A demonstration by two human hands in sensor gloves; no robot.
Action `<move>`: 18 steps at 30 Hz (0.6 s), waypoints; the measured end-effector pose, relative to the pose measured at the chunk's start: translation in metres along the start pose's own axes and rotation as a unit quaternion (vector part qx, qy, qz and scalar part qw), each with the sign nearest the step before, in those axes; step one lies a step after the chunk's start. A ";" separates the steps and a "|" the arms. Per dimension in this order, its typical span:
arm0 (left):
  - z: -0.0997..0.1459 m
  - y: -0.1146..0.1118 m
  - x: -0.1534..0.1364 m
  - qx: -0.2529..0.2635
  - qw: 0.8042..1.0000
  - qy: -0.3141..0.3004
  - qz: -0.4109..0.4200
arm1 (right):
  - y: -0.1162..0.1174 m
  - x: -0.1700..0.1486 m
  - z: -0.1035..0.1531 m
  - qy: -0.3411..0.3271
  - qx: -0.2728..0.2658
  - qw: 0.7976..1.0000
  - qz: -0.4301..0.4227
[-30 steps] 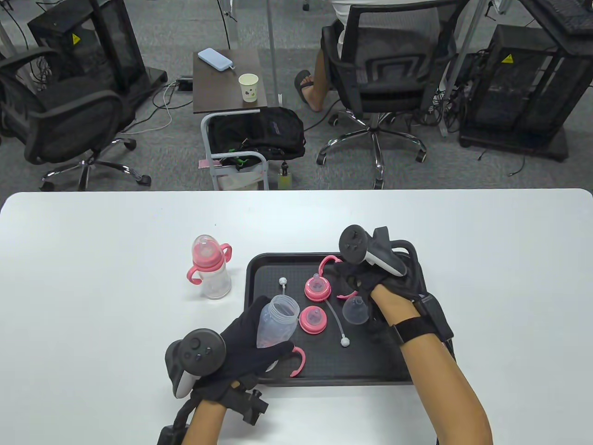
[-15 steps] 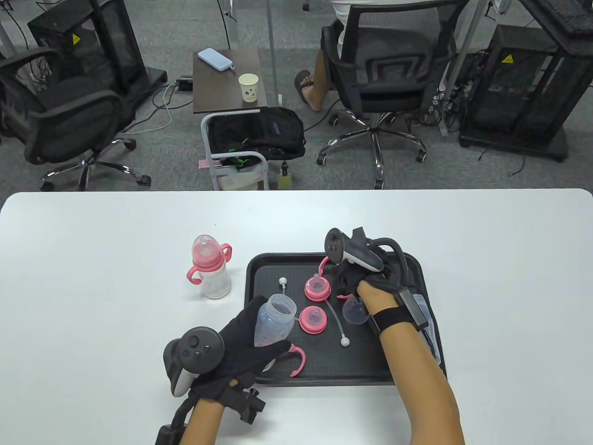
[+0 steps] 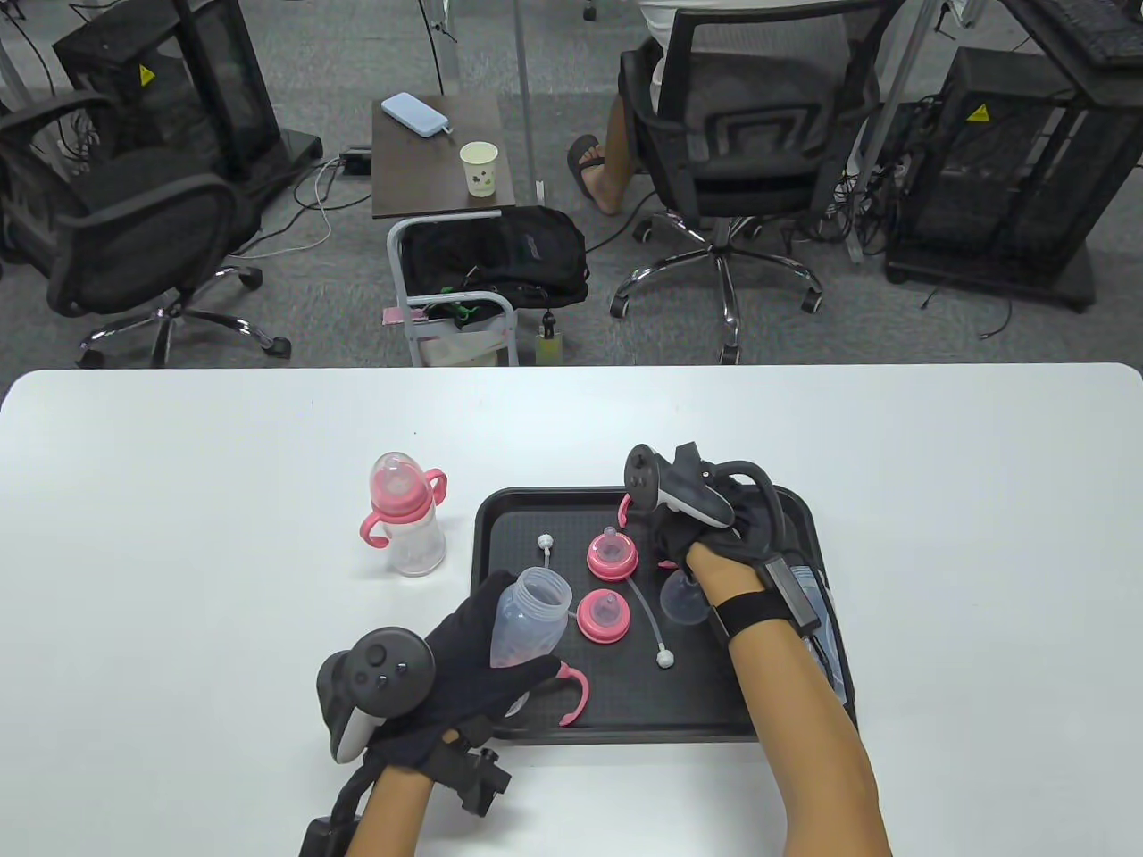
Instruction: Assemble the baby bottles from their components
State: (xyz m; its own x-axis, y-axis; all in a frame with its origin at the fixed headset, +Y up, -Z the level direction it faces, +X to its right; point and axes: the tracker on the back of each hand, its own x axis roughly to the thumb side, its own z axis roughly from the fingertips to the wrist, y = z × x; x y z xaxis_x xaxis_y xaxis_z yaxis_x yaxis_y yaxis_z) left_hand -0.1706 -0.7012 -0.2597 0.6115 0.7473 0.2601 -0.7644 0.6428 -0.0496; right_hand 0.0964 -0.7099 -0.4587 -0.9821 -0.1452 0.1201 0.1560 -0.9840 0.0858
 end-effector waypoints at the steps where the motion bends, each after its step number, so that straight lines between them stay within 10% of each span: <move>1: 0.000 0.000 0.000 -0.001 1.000 0.001 -0.001 | 0.000 -0.001 0.000 0.003 -0.002 1.000 0.000; 10: -0.001 0.000 -0.001 -0.002 1.000 0.004 -0.003 | -0.014 -0.017 0.005 0.002 -0.032 0.999 -0.019; 18: -0.001 0.001 -0.001 0.000 1.000 0.002 0.005 | -0.075 -0.031 0.055 -0.059 -0.163 0.982 -0.078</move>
State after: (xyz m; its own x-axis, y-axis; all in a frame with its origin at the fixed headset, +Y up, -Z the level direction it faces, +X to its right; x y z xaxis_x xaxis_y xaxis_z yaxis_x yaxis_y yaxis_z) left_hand -0.1713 -0.7012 -0.2605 0.6051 0.7541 0.2555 -0.7703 0.6355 -0.0515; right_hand 0.1207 -0.6256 -0.4149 -0.9690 0.0036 0.2469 -0.0564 -0.9767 -0.2070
